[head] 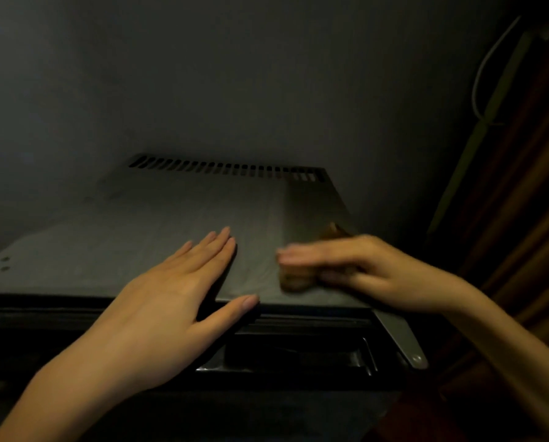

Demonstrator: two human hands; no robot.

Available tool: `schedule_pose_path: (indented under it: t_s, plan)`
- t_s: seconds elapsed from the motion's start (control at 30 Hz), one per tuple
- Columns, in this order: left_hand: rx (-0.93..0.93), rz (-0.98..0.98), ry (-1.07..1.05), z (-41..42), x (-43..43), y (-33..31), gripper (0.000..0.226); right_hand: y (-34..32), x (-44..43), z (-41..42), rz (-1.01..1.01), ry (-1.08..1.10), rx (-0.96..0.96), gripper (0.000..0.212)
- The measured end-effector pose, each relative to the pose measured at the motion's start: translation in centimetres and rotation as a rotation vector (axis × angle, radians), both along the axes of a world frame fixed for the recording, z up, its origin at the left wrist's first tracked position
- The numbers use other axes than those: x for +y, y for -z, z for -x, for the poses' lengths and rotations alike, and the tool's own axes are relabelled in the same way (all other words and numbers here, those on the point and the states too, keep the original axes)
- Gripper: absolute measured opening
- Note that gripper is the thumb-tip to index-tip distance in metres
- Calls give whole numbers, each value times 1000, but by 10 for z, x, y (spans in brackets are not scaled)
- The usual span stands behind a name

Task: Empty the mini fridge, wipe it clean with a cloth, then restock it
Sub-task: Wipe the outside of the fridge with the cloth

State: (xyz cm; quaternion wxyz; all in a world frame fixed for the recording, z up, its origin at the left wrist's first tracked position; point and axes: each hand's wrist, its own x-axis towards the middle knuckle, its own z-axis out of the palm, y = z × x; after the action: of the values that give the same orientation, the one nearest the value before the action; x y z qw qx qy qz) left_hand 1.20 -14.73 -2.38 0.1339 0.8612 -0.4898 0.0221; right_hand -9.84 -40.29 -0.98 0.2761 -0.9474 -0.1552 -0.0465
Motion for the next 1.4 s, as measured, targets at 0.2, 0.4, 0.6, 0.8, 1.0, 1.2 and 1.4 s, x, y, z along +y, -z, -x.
schedule_pose_path:
  t_s: [0.2, 0.4, 0.6, 0.8, 1.0, 1.2, 1.4]
  plan:
    - [13, 0, -6, 2, -3, -2, 87, -8, -4, -13, 13, -152, 121, 41]
    - [13, 81, -84, -10, 13, 4, 94, -7, -68, -188, 111, 235, 128, 43]
    - [-42, 127, -330, -57, 67, 13, 129, -11, -71, -240, 152, 357, 130, 43]
    - [-92, 128, -365, -65, 77, 24, 123, -8, 10, -117, 114, -42, 86, 43]
    - [-102, 139, -371, -67, 79, 28, 118, -10, 57, -52, 192, -416, 105, 47]
    - [-116, 145, -484, -57, 76, 22, 106, -3, -17, -191, 179, 37, 67, 46]
    - [-104, 105, -581, -50, 77, 17, 98, -5, -25, -242, 223, 228, 71, 45]
